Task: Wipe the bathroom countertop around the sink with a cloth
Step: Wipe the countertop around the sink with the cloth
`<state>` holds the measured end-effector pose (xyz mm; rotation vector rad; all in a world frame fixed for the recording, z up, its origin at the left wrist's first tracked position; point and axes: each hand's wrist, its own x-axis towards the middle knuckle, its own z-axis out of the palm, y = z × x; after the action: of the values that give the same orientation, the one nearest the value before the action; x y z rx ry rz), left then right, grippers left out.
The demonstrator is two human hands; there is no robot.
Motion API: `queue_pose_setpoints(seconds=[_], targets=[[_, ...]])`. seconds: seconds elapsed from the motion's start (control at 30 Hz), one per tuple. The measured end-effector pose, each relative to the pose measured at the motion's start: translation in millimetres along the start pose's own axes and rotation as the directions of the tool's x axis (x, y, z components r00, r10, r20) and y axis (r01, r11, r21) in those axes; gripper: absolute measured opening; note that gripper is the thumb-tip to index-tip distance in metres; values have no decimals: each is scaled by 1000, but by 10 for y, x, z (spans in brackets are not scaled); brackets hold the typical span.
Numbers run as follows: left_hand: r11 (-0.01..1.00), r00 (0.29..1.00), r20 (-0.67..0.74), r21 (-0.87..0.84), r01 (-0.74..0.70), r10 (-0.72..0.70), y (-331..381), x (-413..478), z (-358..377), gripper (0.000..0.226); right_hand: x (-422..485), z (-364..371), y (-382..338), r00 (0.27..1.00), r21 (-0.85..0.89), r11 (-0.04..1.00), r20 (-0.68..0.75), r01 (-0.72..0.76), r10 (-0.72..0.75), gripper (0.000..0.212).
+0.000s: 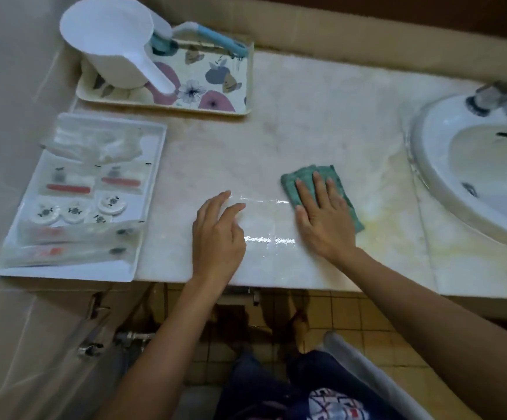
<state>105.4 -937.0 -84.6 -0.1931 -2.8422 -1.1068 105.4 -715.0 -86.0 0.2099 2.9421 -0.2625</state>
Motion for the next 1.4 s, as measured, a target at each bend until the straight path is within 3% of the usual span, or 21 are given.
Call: queue_pose_setpoints(seconds=[0.1,0.27,0.33,0.43,0.53,0.73,0.8,0.9,0.97,1.03,1.1,1.23,1.4], targets=[[999,1000,13,-44,17,-17,111,63,45,40,11,62,-290,991,55,990,-28,-128,130,67],[999,998,65,-53,-8,12,344,216,256,37,-659,155,-80,993,19,993,-22,119,-119,57],[997,996,71,-53,-52,56,425,336,388,38,-924,135,325,992,-25,992,-19,125,-125,56],[995,987,131,-56,-81,87,565,485,634,43,-1142,44,1018,996,23,997,-28,-80,81,57],[993,982,153,14,-117,114,623,494,812,42,-1077,-72,1425,955,71,953,-25,-294,296,59],[990,986,132,78,-116,105,587,491,871,40,-390,-131,1223,888,125,886,-55,-447,456,65],[991,986,137,78,-106,95,598,490,872,41,-318,-83,986,901,141,898,-63,-417,428,59],[994,986,150,76,-83,71,620,500,843,42,-541,-16,702,974,131,968,-53,-214,222,58],[994,984,168,79,-72,58,642,595,810,38,-793,8,783,998,75,996,-36,-50,53,57],[992,982,174,91,-85,68,673,765,798,36,-980,-10,1051,999,39,999,-33,22,-20,56],[987,981,186,140,-84,57,698,944,849,36,-1036,-66,1326,999,55,998,-24,-36,37,56],[908,979,197,397,-134,58,728,1053,1051,48,-611,-172,1561,969,96,966,-49,-239,244,61],[881,980,191,453,-135,53,767,1061,1086,54,360,-246,1428,928,133,929,-93,-347,360,71]])
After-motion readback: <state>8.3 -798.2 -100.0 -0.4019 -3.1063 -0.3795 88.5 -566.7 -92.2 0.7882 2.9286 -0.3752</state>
